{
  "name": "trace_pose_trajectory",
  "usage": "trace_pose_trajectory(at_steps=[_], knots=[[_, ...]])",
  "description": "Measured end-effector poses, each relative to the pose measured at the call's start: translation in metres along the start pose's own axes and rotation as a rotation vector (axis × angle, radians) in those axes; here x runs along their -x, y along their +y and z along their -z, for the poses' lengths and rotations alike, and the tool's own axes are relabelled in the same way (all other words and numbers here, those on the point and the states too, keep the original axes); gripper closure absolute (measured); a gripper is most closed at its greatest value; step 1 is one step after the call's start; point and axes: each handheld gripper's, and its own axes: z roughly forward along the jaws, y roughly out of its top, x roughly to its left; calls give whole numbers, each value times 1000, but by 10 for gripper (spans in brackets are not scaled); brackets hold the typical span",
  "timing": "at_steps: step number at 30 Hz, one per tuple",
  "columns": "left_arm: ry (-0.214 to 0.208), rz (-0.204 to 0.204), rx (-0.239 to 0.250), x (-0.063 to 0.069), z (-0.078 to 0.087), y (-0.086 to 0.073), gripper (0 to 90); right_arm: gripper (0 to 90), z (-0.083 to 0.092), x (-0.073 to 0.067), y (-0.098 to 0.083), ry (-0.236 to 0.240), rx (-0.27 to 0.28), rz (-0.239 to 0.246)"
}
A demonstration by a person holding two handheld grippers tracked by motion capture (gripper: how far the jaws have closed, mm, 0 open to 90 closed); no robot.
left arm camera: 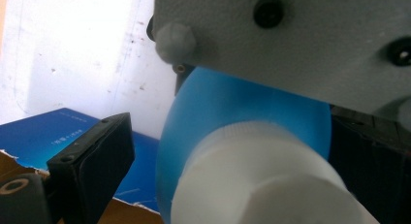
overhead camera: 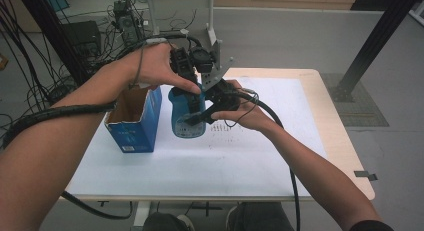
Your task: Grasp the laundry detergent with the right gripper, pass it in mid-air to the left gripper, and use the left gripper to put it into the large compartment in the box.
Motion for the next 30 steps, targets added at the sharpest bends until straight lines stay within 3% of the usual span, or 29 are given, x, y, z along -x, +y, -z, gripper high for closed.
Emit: trace_pose_trajectory(at_steps=[30], knots=[[2,3,2,2,1,1,58,436,3,-1,1,-10,-1,2]])
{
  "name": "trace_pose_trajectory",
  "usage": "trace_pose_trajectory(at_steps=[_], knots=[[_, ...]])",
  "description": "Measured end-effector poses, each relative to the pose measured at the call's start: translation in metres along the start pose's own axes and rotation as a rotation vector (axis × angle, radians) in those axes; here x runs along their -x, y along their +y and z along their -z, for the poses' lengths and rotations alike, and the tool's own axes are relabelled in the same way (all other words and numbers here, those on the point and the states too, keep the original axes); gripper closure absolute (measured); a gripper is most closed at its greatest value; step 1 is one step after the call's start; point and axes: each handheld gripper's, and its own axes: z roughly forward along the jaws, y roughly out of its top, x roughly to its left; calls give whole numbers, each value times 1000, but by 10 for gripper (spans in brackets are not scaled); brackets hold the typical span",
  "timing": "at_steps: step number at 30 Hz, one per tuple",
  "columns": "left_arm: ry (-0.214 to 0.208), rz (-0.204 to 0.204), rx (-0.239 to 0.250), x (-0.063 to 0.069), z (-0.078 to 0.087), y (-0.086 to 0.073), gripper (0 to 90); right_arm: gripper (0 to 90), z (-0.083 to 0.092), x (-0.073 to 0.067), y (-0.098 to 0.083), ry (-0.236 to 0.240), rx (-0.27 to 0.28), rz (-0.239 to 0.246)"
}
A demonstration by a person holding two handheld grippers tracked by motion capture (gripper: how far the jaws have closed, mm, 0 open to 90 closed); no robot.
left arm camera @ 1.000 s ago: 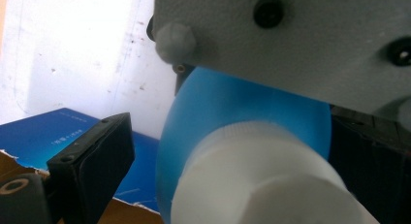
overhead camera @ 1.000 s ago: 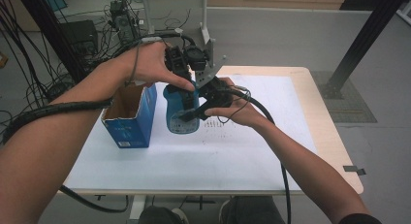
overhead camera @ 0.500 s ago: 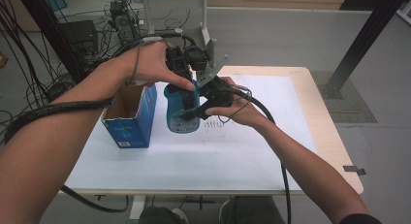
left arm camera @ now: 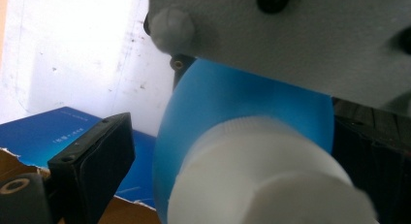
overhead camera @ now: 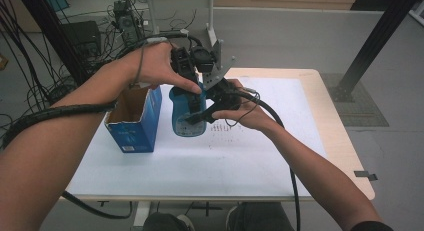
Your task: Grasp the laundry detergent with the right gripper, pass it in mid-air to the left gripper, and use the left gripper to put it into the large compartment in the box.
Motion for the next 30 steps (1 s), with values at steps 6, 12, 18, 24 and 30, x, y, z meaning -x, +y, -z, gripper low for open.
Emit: trace_pose_trajectory(at_steps=[6,12,18,24,30], knots=[[2,0,-1,1,0,0,58,435,0,0,1,-2,3,10],[4,0,-3,1,1,0,58,436,-1,-1,1,0,1,9],[6,0,0,2,3,-1,58,436,-1,-1,2,0,0,8],[7,-1,2,2,2,-1,58,436,0,-2,2,-1,-2,3],[3,-3,-5,2,1,-1,59,436,0,-1,2,0,0,9]])
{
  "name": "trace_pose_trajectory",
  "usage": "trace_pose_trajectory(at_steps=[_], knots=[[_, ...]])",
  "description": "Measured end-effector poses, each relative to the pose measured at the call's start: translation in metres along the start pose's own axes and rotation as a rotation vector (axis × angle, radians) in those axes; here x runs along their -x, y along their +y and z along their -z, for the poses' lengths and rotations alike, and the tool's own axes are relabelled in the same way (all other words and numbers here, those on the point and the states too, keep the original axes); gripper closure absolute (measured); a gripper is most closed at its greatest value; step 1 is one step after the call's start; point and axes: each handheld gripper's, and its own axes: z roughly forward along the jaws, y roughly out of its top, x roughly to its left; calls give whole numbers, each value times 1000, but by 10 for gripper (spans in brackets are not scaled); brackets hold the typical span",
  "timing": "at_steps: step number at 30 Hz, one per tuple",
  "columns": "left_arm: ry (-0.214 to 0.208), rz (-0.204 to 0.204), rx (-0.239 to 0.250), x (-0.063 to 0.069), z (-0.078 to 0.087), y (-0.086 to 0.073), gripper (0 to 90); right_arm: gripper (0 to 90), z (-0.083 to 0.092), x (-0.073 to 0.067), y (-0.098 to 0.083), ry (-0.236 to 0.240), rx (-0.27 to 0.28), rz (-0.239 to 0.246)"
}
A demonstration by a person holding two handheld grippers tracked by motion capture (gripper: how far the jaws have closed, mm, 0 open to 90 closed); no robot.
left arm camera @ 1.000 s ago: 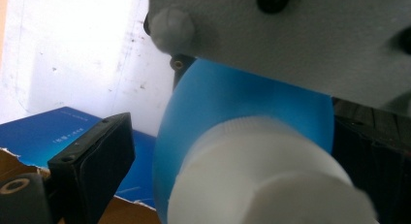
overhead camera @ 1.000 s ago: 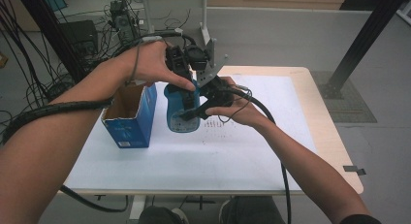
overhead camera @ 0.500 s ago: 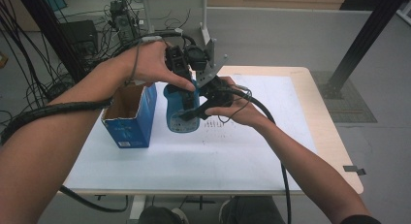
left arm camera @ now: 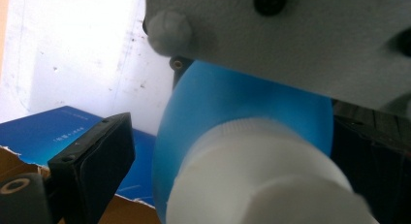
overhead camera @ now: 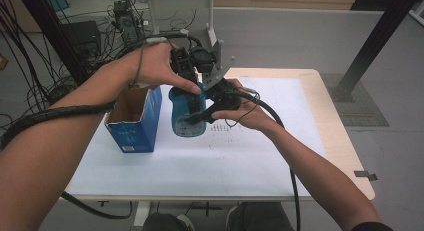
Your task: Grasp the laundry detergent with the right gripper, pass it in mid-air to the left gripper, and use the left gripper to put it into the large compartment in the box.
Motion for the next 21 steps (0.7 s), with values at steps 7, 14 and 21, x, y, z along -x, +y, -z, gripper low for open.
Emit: trace_pose_trajectory(at_steps=[7,14,21], knots=[[2,-1,-1,-1,0,0,59,435,0,0,0,0,-3,-7],[6,-9,-8,0,-2,1,70,435,0,1,-1,0,-4,3],[17,-17,-5,-1,-3,2,141,435,0,-1,0,-1,-6,2]])
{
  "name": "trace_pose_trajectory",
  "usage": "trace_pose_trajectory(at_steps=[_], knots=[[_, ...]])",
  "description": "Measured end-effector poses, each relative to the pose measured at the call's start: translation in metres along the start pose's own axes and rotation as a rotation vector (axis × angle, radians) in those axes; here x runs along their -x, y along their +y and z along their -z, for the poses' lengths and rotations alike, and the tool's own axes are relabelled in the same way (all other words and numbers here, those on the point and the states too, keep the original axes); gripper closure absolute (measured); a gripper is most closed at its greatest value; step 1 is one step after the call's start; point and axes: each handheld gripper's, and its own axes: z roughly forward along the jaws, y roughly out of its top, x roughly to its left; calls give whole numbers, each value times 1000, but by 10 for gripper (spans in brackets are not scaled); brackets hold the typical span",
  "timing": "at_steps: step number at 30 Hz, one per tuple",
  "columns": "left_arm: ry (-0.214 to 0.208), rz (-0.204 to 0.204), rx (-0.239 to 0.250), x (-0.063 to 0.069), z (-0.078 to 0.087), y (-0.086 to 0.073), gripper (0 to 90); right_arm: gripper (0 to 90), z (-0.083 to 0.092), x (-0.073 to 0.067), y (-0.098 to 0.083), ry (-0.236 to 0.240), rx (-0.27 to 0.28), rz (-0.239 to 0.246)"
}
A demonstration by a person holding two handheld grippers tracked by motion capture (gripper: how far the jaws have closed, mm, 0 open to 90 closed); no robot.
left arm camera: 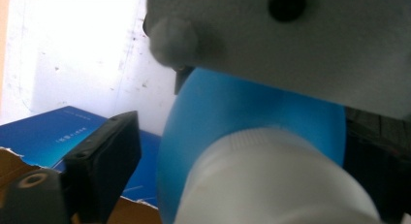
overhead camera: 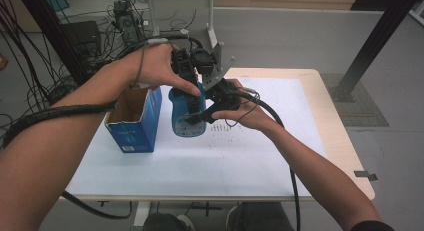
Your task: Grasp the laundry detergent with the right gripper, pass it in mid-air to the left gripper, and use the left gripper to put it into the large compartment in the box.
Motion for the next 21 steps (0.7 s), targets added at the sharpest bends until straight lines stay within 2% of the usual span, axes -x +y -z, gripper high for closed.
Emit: trace_pose_trajectory(at_steps=[4,15,21], knots=[[-4,-5,-7,0,0,0,216,435,0,0,0,0,0,3],[-23,-11,-18,2,-1,2,275,435,1,-2,1,3,-1,16],[-31,-21,-10,3,0,2,349,435,2,-3,-1,3,5,15]])
